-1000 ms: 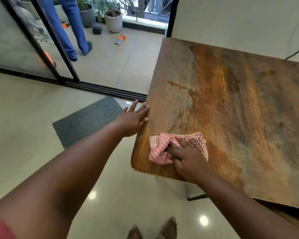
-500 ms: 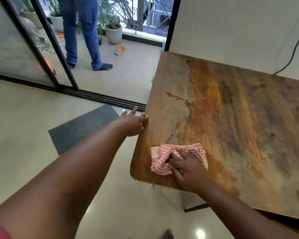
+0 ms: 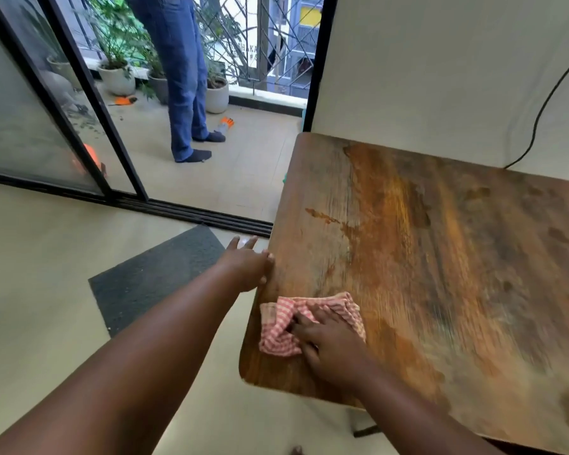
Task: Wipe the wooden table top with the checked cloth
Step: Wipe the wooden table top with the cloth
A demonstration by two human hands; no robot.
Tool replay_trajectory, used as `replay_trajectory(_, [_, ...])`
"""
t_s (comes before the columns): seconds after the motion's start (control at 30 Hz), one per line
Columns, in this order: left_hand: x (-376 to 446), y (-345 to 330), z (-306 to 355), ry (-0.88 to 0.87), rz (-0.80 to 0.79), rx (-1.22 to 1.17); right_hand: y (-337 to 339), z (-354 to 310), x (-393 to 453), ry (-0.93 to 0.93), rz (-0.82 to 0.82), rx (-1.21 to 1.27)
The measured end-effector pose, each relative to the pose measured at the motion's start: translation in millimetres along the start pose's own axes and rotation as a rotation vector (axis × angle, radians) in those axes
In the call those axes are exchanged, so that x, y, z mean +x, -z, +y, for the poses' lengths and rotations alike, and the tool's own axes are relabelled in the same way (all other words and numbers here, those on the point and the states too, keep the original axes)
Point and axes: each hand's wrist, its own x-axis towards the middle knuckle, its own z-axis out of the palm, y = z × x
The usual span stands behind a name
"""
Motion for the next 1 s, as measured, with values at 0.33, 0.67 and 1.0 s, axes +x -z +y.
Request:
replay_trajectory(0.33, [1.1, 0.5, 3.9, -0.011, 0.056, 0.089, 33.3, 39.7, 68.2, -0.152, -0.022, -0.033])
replay_trajectory(0.67, [7.4, -0.2, -4.0, 0.033, 0.042, -0.022, 14.2, 37.8, 32.8, 0.133, -0.067, -0.047])
replay_trajectory(1.0, [12.5, -14.3, -25.7, 0.186, -0.033, -0.385, 32.5, 58.7, 64.5, -0.071, -0.001, -0.016])
